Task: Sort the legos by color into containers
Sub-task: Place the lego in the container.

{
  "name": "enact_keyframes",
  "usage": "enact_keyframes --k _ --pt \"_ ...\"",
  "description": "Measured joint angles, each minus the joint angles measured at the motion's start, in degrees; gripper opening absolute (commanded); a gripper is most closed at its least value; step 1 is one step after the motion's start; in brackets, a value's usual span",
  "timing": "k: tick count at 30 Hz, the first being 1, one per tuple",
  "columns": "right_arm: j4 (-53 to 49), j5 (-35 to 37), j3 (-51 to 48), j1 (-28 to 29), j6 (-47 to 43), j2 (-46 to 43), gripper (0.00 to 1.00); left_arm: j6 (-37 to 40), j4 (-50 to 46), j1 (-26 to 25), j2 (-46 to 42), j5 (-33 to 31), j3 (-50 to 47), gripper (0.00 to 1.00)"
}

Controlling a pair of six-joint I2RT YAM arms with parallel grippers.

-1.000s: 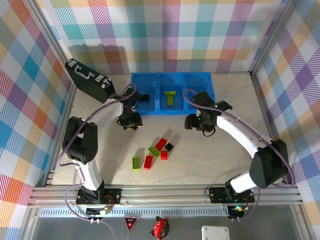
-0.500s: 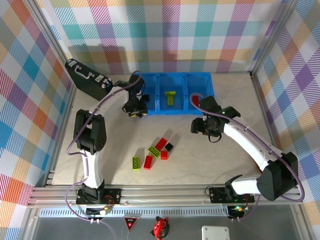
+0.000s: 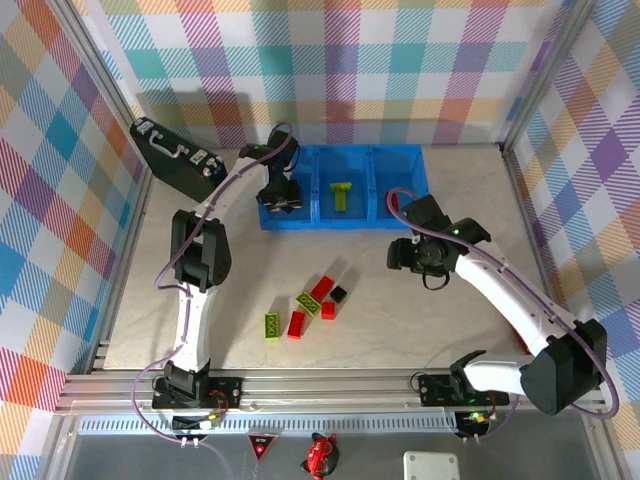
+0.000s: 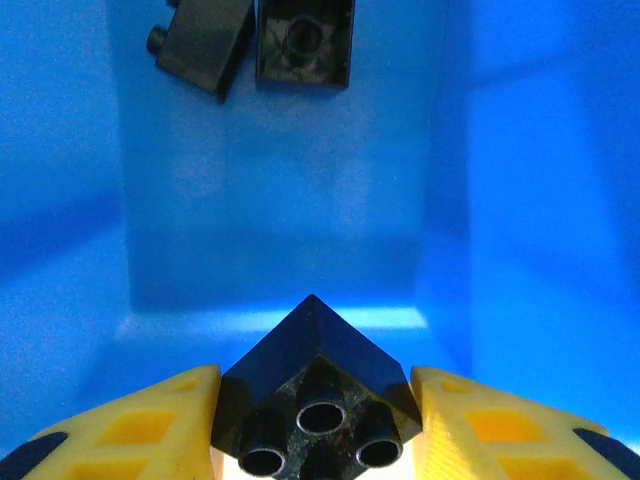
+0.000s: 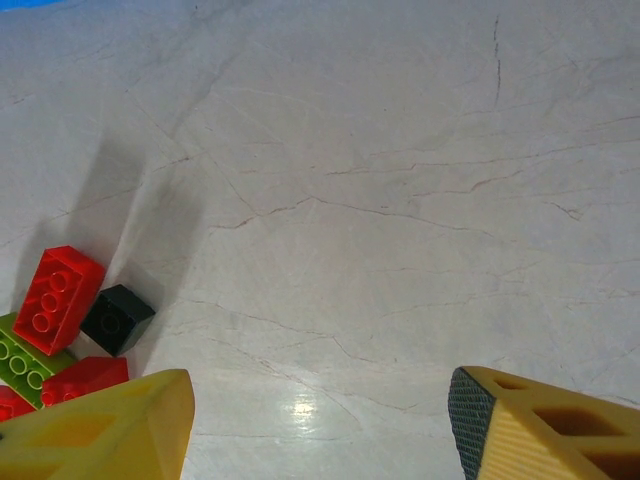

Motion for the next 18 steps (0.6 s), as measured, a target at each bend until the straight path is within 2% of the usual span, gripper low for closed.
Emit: enact_keyframes --k 9,18 --pt "-1.0 0.9 -1.5 0.0 0.6 -2.2 0.70 0.1 0.0 0.8 8.2 -0.6 7.5 0.45" --pt "-1.2 1.7 -2.1 0.0 0.7 -3.1 0.70 0.2 0.1 2.2 12.7 -0.6 8.0 0.46"
